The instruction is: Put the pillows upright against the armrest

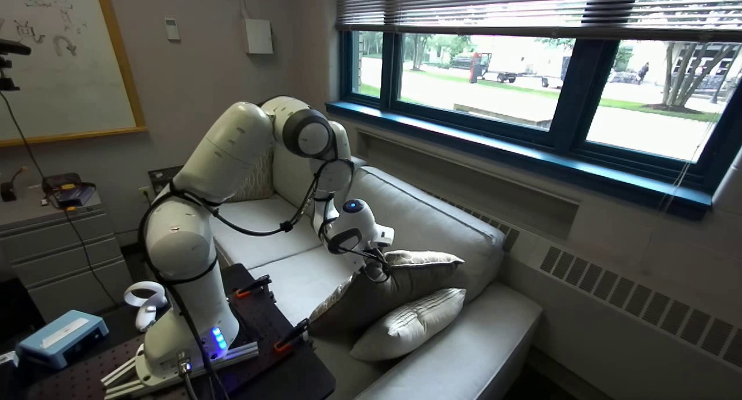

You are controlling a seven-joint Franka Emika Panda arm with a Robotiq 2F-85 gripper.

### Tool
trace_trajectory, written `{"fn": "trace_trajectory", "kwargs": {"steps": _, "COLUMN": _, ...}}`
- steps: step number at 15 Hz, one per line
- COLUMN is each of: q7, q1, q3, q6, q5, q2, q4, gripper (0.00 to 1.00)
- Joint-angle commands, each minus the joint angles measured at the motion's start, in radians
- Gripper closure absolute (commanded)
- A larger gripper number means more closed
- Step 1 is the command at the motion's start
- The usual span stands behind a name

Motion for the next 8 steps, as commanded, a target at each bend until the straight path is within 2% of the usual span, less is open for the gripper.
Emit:
{"fn": "trace_trajectory", "kwargs": {"steps": 1, "q7": 0.044, "q1": 0.017, "q3": -0.036, "q6": 0.007, "q5": -0.008, "q2": 0.069, "q4": 0.082, "gripper": 1.00}}
{"fn": "trace_trajectory", "kwargs": {"steps": 5, "q7": 0.060, "q1": -0.020, "q3": -0.067, "q6": 0.008, "q5": -0.005, "q2": 0.019, "q4": 0.042, "gripper": 1.00}}
{"fn": "trace_trajectory", "kwargs": {"steps": 7, "q7": 0.074, "q1": -0.064, "q3": -0.058, "q6": 0.011, "q5": -0.016, "q2": 0.014, "q4": 0.027, "gripper": 0.97}}
{"fn": "trace_trajectory", "kwargs": {"steps": 8, "q7": 0.081, "q1": -0.089, "q3": -0.048, "q6": 0.012, "q5": -0.021, "q2": 0.017, "q4": 0.023, "gripper": 0.75}}
